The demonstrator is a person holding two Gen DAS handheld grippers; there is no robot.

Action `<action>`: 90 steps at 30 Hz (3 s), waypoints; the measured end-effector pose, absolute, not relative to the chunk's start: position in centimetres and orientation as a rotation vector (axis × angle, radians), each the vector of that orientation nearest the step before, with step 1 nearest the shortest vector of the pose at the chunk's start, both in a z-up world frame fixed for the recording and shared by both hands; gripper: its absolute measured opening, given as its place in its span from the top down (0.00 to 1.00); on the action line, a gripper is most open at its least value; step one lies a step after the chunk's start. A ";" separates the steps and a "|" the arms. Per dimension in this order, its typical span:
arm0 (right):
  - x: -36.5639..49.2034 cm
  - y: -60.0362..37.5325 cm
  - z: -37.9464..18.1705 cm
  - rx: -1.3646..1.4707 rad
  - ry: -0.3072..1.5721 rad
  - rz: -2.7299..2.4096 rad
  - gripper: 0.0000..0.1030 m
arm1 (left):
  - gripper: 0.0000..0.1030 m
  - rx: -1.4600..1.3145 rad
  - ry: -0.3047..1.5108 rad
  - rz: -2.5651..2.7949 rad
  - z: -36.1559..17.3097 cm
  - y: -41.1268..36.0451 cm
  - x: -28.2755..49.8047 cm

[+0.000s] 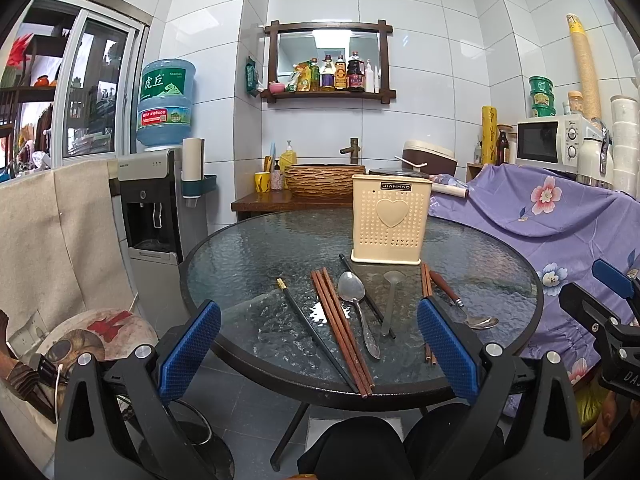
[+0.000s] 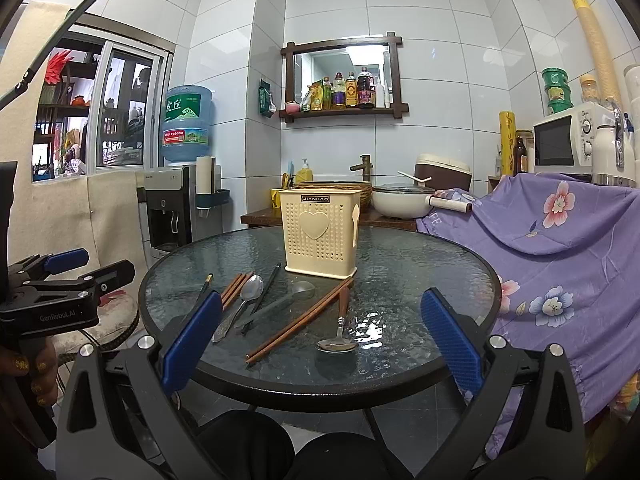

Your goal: Organize utensils

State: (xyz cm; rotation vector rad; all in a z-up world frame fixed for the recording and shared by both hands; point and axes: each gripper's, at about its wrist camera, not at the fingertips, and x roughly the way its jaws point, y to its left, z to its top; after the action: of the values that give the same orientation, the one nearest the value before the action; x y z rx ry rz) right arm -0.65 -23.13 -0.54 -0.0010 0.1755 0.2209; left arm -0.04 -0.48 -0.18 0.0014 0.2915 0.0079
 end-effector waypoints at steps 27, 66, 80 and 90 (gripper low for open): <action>8.0 -24.1 -3.8 0.012 0.452 0.107 0.05 | 0.06 -0.043 0.543 0.040 -3.7 2.8 6.9; 26.7 -20.2 -6.6 -0.075 0.921 0.193 0.61 | 0.63 -0.108 0.905 0.016 -5.7 5.6 23.0; 28.0 -20.0 -6.6 -0.081 0.923 0.194 0.68 | 0.72 -0.067 0.935 0.052 -5.7 4.5 26.2; 28.7 -19.6 -6.6 -0.097 0.915 0.208 0.82 | 0.90 -0.035 0.926 0.064 -5.7 3.3 26.4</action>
State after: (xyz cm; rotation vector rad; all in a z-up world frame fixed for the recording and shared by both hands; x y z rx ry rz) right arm 28.68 -19.63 -6.55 -0.0971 0.9155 0.2085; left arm 26.42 3.28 -5.75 -0.0345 0.9257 0.0636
